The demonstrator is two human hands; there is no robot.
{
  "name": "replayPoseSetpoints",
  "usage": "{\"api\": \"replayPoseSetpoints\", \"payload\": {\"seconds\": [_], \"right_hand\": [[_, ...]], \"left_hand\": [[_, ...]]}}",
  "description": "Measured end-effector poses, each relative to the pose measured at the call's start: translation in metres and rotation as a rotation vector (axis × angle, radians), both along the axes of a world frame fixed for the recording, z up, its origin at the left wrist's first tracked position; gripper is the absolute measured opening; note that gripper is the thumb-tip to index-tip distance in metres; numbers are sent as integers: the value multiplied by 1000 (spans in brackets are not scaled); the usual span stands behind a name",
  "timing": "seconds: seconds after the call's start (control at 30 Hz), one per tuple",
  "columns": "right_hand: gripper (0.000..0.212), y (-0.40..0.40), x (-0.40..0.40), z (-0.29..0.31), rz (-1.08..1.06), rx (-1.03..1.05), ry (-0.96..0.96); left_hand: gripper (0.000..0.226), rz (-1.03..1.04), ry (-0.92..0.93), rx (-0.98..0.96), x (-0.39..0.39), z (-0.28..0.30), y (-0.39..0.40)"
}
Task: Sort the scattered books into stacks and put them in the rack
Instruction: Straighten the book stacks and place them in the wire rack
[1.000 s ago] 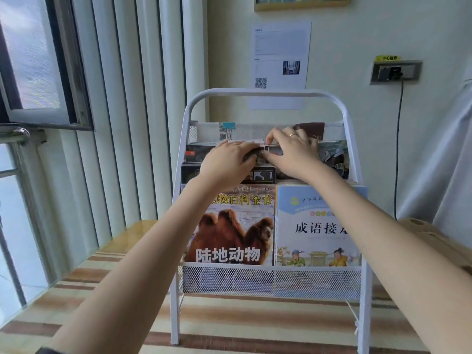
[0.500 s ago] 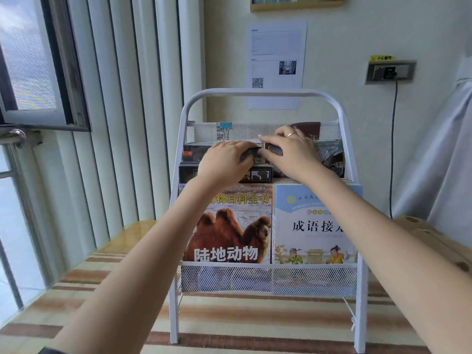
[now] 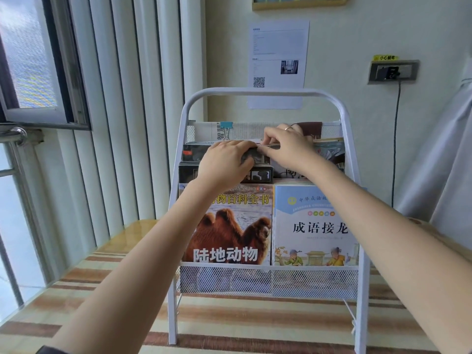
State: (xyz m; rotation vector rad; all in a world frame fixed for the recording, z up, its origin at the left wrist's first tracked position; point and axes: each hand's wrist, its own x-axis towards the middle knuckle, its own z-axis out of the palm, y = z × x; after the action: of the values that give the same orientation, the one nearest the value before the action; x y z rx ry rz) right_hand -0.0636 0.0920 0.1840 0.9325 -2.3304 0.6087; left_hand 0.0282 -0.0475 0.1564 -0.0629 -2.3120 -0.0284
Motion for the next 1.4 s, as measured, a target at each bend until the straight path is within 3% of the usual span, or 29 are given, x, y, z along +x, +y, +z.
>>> {"api": "replayPoseSetpoints", "payload": {"seconds": [0.27,0.6,0.8,0.97,1.1,1.3,1.4], "right_hand": [[11,9,-7,7,108,78,-41],[29,-3,-9,-5,11,104,77],[18,6,-7,6,101,182,-22],[21,9,-8,14,103,218,-174],[17,8,-12,22,140,275,-110],[14,20,-20,26,233,180,-122],[14,11,-19,18,142,216,-38]], "left_hand": [[38,-9,-3,-5,-1,-1,-4],[35,-16,12,9,-7,-4,-3],[34,-39,0,5,-3,-2,-4],[35,-40,-3,-2,0,-2,-4],[36,-37,4,-20,0,-3,-6],[36,-31,12,-20,-2,-4,-7],[37,-21,16,-9,-5,-5,-7]]}}
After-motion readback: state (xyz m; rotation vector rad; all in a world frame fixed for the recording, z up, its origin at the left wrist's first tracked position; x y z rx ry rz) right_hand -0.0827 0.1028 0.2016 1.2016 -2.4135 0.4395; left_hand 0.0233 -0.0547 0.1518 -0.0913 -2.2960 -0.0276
